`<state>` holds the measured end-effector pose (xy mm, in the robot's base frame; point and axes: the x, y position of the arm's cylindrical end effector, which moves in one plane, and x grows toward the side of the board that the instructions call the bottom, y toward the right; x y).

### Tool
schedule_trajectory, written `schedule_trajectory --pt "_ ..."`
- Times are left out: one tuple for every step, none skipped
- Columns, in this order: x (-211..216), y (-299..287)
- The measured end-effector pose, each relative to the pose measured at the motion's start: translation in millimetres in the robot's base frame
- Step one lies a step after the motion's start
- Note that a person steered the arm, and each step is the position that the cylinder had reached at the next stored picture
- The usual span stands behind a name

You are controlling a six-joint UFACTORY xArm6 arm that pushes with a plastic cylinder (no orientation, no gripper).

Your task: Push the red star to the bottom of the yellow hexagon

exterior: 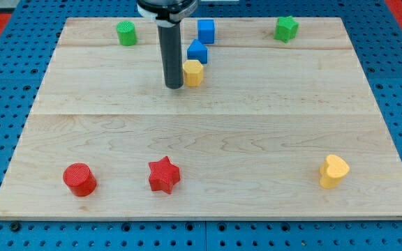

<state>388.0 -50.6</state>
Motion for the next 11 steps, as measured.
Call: schedule_trajectory --pt "74.9 81.5" --pt "162.6 106.2" --pt "230.3 46.4" --pt "202.3 7.7" --pt "147.3 -15.6" --pt "125.0 -41.7" --pt "138.9 -52.4" --pt "152.4 -82.7" --pt "126.2 -123.4" --pt "85.4 -88.2" --pt "75.2 -38.1"
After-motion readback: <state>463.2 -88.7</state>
